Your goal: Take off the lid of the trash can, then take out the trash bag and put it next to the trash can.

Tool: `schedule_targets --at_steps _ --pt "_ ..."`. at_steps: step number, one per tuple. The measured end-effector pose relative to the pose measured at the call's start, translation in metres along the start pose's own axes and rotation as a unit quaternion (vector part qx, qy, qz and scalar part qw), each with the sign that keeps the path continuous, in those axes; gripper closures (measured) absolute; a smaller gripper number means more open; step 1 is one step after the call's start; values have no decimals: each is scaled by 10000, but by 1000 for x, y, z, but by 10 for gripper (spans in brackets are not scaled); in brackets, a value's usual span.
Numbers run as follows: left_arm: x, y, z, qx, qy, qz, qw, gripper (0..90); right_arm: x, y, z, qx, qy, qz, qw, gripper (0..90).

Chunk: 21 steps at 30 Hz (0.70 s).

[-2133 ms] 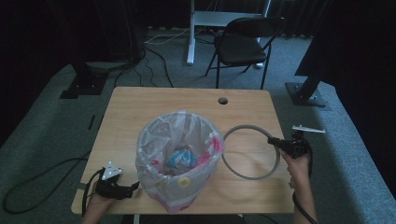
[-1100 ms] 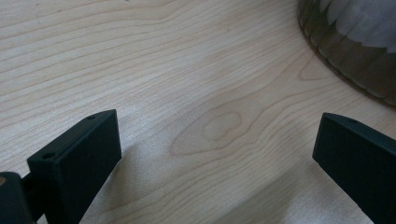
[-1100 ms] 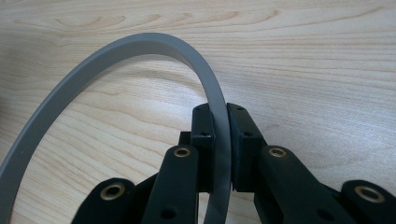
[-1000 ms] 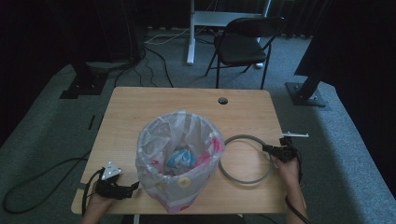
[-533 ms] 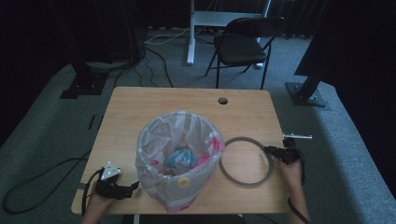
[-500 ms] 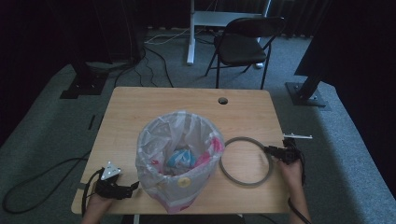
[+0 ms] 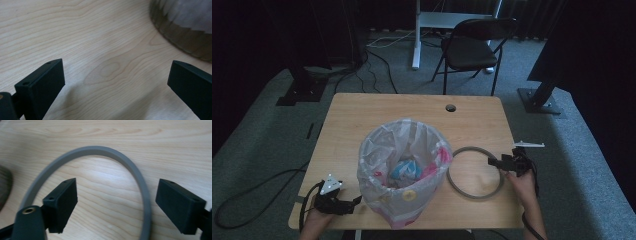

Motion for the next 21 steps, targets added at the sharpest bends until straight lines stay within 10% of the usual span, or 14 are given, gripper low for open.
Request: schedule_targets --at_steps 21 --pt "48 10 -28 -2 -535 -210 9983 10 33 57 58 924 585 -588 9923 117"
Point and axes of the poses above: each handheld gripper's, and its own axes: x roughly backward along the jaws, y roughly out of its top, z roughly to its left, the point moved 8 cm from there along -x, roughly forward along the jaws, and after that the axes turned 13 degrees about x, right-handed, at the moved point
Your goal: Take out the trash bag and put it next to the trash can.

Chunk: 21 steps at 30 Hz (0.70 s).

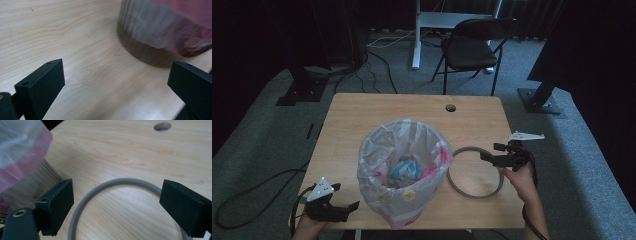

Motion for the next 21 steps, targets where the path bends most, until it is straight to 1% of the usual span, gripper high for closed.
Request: schedule_targets --at_steps 1,3,5,6,8,9,10,12,13,14,16,17,19,21 --pt "3 0 -1 7 15 -17 10000 10 1 3 1 43 5 -16 10000 118" --pt "11 2 -6 34 -79 -88 9999 10 4 11 5 73 57 -115 9999 118" --pt "18 5 -12 14 -129 -148 9998 10 5 18 7 156 5 -169 9997 118" --pt "21 7 -15 -21 -173 -151 9997 10 6 21 9 167 56 -198 9996 118" --pt "26 11 -22 -146 -199 -153 9996 10 7 29 12 233 37 -249 9994 118" --pt "28 13 -27 -187 -295 -133 9993 11 8 32 14 282 62 -281 9992 118" --pt "30 15 -31 -218 -344 -137 9991 10 9 36 15 298 43 -314 9991 118" --pt "33 19 -40 -309 -482 -143 9983 10 10 45 19 358 102 -376 9986 118" --pt "35 22 -45 -329 -530 -172 9979 10 10 50 20 396 91 -426 9983 119" --pt "36 23 -47 -377 -557 -167 9976 11 11 56 23 427 156 -468 9979 122" --pt "38 25 -54 -472 -608 -163 9969 10 12 64 27 486 185 -519 9973 126" --pt "39 26 -57 -503 -655 -157 9965 11 12 68 30 540 239 -536 9968 126" --pt "41 29 -64 -510 -756 -167 9957 11 11 78 37 645 276 -569 9959 126" --pt "44 32 -69 -586 -732 -192 9954 10 9 86 44 748 332 -576 9950 126"
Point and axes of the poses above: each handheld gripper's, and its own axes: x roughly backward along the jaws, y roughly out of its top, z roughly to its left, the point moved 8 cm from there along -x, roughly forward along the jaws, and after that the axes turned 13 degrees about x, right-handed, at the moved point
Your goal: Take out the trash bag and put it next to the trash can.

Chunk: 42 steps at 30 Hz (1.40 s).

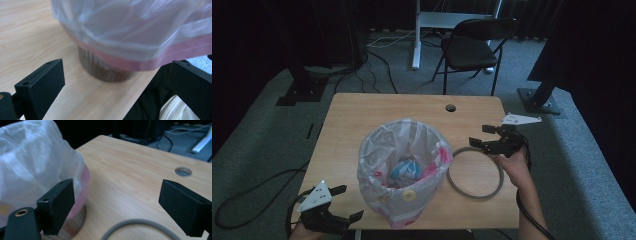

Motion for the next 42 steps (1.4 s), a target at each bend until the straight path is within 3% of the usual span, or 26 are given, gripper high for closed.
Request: schedule_targets --at_steps 9,12,16,23,31,34,36,38,39,42 --pt "-8 19 -30 -191 -81 8 9998 11 -24 42 24 358 438 15 9984 127" --pt "-14 23 -33 -226 -79 26 9997 11 -33 55 34 483 562 -7 9972 127" --pt "-22 26 -30 -240 78 92 9996 11 -44 69 47 589 822 -23 9949 127" --pt "-25 34 -27 -153 52 -4 9999 11 -67 83 70 655 1392 21 9881 127" --pt "-31 34 -19 -38 126 71 9999 12 -91 76 81 672 1714 404 9821 141" --pt "-32 34 -17 -33 125 134 9998 12 -98 71 80 613 1702 584 9818 178" --pt "-34 34 -16 -31 171 145 9997 17 -100 70 80 606 1711 597 9816 300" --pt "-35 34 -15 -46 229 173 9996 41 -100 71 80 621 1727 617 9811 348" --pt "-36 34 -15 -53 209 185 9996 41 -100 71 80 635 1701 629 9814 430" --pt "-39 33 -13 -1 231 215 9995 41 -100 70 83 673 1746 695 9799 544"
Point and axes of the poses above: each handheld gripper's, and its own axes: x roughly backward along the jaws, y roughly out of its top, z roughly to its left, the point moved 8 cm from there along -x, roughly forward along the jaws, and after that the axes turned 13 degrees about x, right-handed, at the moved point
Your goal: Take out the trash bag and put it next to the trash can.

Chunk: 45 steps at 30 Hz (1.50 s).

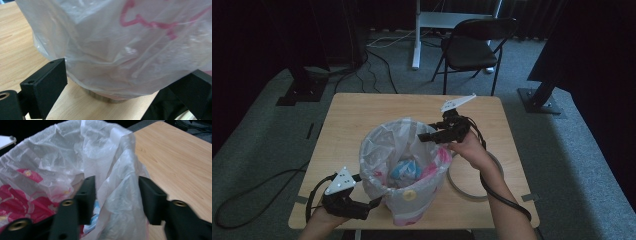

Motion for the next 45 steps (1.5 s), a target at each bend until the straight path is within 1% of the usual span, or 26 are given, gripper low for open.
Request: schedule_targets --at_steps 2,5,6,7,9,13,14,17,20,21,22,24,26,28,29,31,35,37,39,41,43,45 --pt "-2 0 2 31 -14 11 10000 51 0 0 2 14 40 46 10000 580" --pt "-3 0 2 29 -127 24 9999 53 1 -1 3 52 -71 129 9999 613" --pt "-2 1 2 5 -144 -9 9999 58 1 -2 3 56 -82 131 9999 619" --pt "0 2 0 -3 -214 -45 9998 69 1 -2 3 45 -102 132 9999 629" --pt "4 5 -2 -36 -320 -116 9994 112 1 -2 3 55 -131 131 9998 645" --pt "11 11 -3 -119 -349 -193 9991 147 1 -3 2 40 -180 96 9998 668" --pt "13 12 -4 -144 -320 -221 9991 152 2 -3 2 32 -182 95 9998 671" --pt "21 16 -8 -269 -313 -302 9987 240 2 -3 2 44 -184 109 9998 685" --pt "26 19 -10 -289 -423 -401 9979 330 2 -3 2 36 -220 125 9997 694" --pt "28 19 -11 -317 -496 -427 9974 377 2 -3 2 39 -241 119 9996 695" --pt "31 20 -12 -290 -558 -488 9968 442 2 -4 2 24 -247 114 9996 695" --pt "34 21 -12 -263 -618 -572 9961 544 3 -4 2 12 -272 111 9996 697" --pt "37 23 -9 -227 -544 -679 9960 655 3 -4 2 16 -293 105 9995 697" --pt "40 26 -3 -166 -365 -824 9958 740 4 -4 2 -13 -264 67 9996 701" --pt "41 27 -2 -151 -335 -859 9956 786 4 -3 1 -16 -274 31 9996 713" --pt "43 30 1 -167 -275 -945 9950 827 6 -2 0 -34 -293 -13 9996 731" --pt "51 38 2 -244 -219 -1061 9938 855 6 2 0 61 -434 2 9990 752" --pt "55 42 2 -282 -180 -1133 9930 872 8 5 0 61 -447 -65 9990 766" --pt "58 46 2 -287 -188 -1183 9924 872 13 9 -2 31 -480 -172 9987 812" --pt "61 51 2 -331 -157 -1226 9918 873 18 13 -4 19 -505 -275 9983 836" --pt "64 56 2 -377 -145 -1274 9910 873 21 16 -5 49 -535 -311 9981 855" --pt "67 63 1 -421 -120 -1326 9902 873 22 17 -5 84 -559 -281 9980 859"
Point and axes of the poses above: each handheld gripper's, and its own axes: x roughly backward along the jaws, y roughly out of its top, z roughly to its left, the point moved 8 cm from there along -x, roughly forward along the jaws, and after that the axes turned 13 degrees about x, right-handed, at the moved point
